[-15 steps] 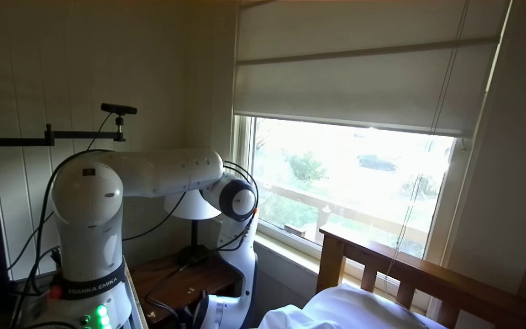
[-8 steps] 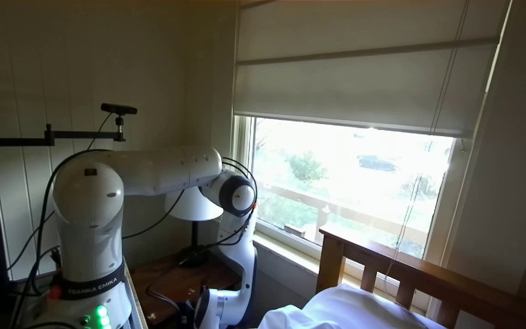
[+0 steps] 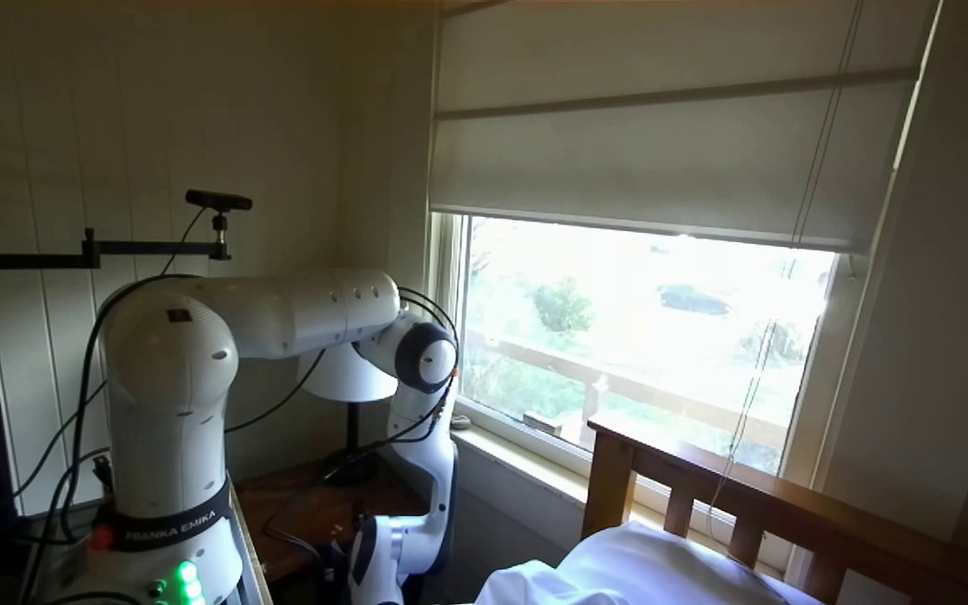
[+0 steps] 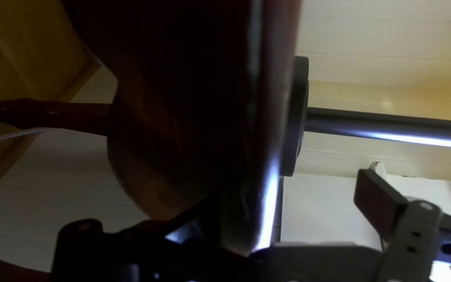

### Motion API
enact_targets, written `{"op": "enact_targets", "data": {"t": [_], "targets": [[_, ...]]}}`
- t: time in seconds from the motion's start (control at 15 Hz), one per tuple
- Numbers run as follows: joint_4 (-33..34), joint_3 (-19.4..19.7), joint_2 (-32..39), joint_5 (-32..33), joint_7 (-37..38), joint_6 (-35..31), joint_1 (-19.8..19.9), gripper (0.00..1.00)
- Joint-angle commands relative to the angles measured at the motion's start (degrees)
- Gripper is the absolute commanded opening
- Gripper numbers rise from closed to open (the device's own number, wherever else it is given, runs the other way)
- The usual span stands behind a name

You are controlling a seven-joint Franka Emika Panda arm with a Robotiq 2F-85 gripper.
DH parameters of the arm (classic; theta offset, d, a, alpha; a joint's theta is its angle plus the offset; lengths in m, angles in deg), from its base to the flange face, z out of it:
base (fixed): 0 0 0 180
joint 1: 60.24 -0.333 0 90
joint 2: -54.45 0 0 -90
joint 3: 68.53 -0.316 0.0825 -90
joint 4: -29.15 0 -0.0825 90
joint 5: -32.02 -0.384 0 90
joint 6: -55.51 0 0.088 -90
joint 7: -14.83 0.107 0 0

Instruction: Move the brown table to the right

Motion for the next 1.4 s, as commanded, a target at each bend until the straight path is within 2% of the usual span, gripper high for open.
{"op": "enact_targets", "data": {"t": [0.0, 0.2, 0.6, 0.8, 0.87, 1.07, 1.13, 1.33], "targets": [[1.9, -1.4, 0.3, -0.6, 0.2, -1.4, -2.4, 0.68], [0.7, -0.4, -1.8, 0.8, 1.8, -2.2, -2.1, 0.45], [-1.4, 1.6, -4.6, 1.4, 2.2, 0.2, 1.5, 0.07], [-0.4, 1.6, -4.1, 1.9, 4.4, 0.8, 2.8, 0.08], [2.1, 1.9, -0.4, 0.4, 2.5, -3.1, 0.4, 0.32], [2.3, 2.0, -0.4, 0.4, 3.0, -3.1, 0.8, 0.31], [2.3, 2.0, -0.4, 0.4, 3.1, -3.1, 0.8, 0.08], [0.8, 3.2, -2.5, -1.1, 0.9, -2.4, 2.9, 0.08]]}}
